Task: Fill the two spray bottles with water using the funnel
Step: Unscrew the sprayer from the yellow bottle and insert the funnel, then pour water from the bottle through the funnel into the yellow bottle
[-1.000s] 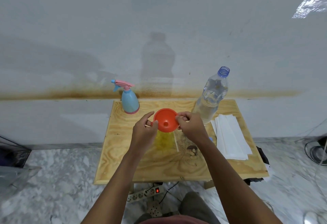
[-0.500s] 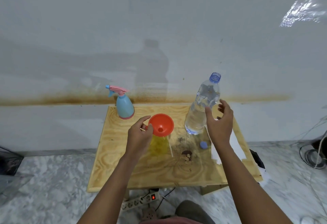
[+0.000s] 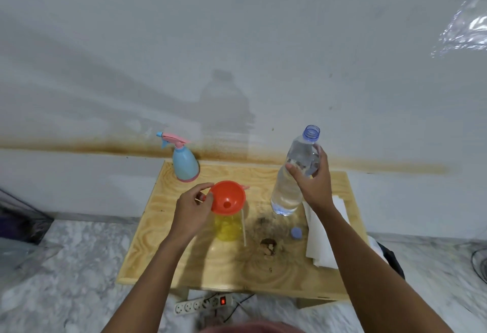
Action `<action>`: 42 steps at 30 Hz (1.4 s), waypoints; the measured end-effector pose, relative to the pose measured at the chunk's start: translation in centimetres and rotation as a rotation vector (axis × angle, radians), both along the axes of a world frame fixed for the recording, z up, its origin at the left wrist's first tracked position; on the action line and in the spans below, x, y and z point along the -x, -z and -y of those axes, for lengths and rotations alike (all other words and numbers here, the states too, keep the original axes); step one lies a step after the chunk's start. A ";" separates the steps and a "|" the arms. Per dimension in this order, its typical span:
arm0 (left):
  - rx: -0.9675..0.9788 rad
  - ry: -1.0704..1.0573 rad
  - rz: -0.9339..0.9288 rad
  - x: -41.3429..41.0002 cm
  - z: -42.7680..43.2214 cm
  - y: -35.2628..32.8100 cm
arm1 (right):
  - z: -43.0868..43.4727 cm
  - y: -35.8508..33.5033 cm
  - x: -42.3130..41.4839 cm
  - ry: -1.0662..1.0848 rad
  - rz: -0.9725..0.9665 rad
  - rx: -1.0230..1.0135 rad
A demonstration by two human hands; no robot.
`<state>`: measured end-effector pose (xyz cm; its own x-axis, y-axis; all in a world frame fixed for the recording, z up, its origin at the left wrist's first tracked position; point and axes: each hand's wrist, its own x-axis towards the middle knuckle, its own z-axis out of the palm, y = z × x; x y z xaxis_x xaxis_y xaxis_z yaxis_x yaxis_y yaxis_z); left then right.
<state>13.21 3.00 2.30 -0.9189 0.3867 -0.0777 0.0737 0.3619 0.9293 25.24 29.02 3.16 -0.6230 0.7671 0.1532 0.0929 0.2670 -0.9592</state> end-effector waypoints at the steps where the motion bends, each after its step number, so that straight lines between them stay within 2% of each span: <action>1: -0.001 -0.001 0.003 -0.1 0.0 -0.1 | 0.0 0.1 0.1 0.009 -0.017 0.009; 6: -0.020 -0.031 0.033 -0.3 -0.3 -0.5 | 0.2 0.4 0.3 0.031 -0.093 -0.019; 17: -0.035 -0.082 0.047 -1.2 0.2 -0.2 | 0.3 -0.1 1.4 0.008 -0.117 -0.027; 27: -0.046 -0.113 0.022 -1.4 -0.1 0.2 | 1.8 -4.3 0.5 -0.048 -0.287 -0.084; 31: -0.064 -0.107 0.003 -1.5 -0.2 0.1 | 2.2 -5.6 -0.3 -0.177 -0.222 -0.140; 36: -0.076 -0.105 -0.005 -1.6 -0.2 0.5 | 2.4 -6.9 -1.4 -0.367 -0.028 -0.195; 42: -0.089 -0.110 0.025 -1.6 -0.3 0.5 | 3.5 -6.5 -2.9 -0.507 0.111 -0.171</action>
<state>14.77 3.26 1.78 -0.9543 0.2904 -0.0711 0.0144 0.2821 0.9593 28.18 25.53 9.61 -0.9277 0.3363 0.1622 0.0098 0.4562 -0.8898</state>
